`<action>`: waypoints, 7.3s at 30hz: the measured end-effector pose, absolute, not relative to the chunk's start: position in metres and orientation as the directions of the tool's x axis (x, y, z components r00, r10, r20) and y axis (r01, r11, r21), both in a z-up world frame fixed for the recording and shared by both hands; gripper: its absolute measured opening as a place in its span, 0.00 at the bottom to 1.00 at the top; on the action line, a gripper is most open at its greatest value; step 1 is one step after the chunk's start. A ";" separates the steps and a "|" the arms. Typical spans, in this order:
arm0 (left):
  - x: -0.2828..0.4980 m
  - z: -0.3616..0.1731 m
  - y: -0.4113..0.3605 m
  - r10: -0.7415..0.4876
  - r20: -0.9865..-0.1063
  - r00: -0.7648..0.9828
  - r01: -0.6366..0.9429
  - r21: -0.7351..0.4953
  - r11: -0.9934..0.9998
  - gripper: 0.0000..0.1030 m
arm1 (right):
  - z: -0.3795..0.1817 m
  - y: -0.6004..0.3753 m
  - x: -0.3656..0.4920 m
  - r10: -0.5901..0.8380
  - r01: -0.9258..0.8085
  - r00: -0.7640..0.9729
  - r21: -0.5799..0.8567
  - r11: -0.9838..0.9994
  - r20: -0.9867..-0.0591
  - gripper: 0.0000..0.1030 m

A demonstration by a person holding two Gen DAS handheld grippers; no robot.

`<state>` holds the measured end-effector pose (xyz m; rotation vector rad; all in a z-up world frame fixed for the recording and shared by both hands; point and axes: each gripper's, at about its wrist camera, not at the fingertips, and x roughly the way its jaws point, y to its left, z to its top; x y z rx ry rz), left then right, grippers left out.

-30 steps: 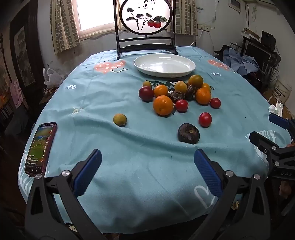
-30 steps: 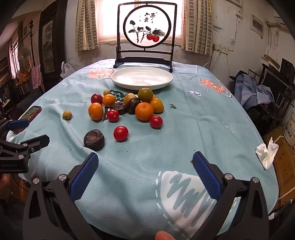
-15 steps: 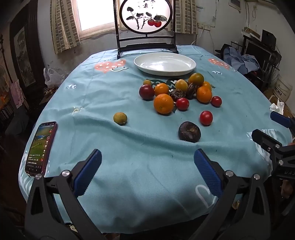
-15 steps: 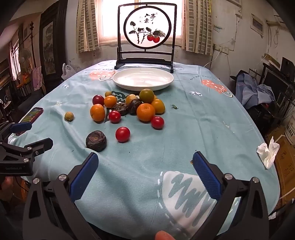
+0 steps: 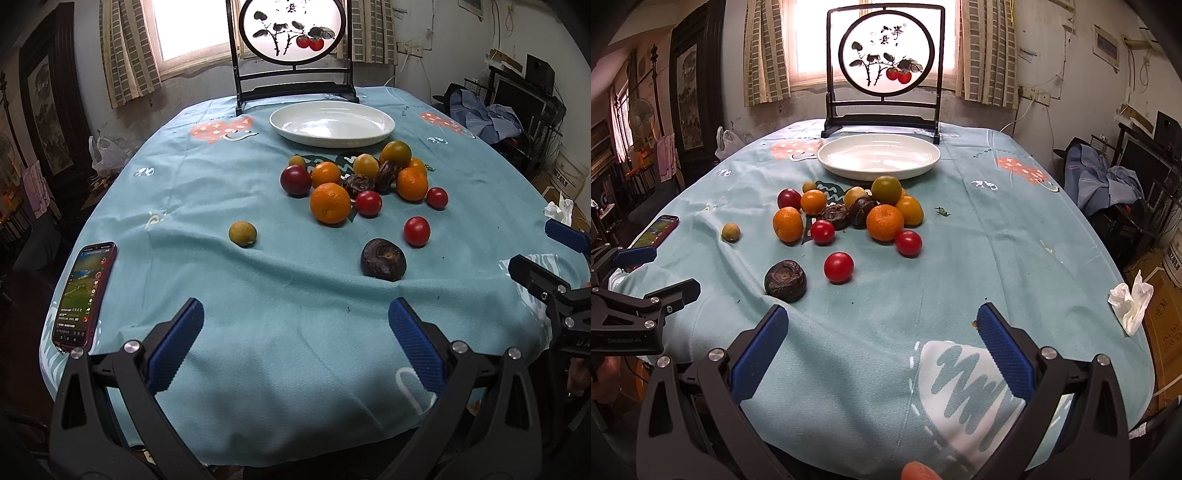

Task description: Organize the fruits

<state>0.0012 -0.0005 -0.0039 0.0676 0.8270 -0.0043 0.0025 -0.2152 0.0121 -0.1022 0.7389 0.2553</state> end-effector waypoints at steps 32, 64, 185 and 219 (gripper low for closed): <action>0.004 -0.008 -0.002 0.026 -0.739 0.673 0.028 0.061 0.998 0.98 | 0.014 -0.223 0.002 0.217 -0.252 0.719 0.044 0.967 -0.660 0.99; 0.016 -0.023 0.040 0.025 -0.730 0.683 -0.005 0.029 1.000 0.98 | -0.010 -0.190 0.008 0.352 -0.389 0.684 0.089 0.917 -0.639 0.98; 0.092 -0.039 0.041 -0.180 -0.701 0.690 0.095 -0.159 0.983 0.95 | -0.048 -0.210 0.152 0.192 -0.344 0.573 -0.022 0.939 -0.797 0.56; 0.116 -0.049 0.069 -0.115 -0.758 0.641 0.047 -0.111 0.993 0.62 | -0.051 -0.220 0.125 0.274 -0.307 0.559 0.111 0.945 -0.783 0.29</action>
